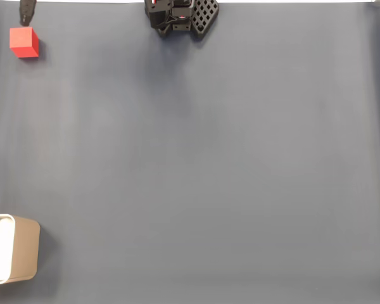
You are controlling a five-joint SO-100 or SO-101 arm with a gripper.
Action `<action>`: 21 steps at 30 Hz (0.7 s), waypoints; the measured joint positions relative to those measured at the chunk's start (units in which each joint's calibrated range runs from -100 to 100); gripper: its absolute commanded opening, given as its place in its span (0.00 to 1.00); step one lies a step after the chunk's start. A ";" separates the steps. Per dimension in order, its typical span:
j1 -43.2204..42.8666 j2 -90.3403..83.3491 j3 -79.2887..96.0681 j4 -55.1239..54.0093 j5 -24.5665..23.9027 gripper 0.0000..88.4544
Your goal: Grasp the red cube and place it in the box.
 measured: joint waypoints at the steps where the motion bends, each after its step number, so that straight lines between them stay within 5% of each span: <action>1: 0.22 0.00 0.00 -0.48 0.00 0.29; 21: 0.45 1.56 4.43 -12.17 0.34 0.36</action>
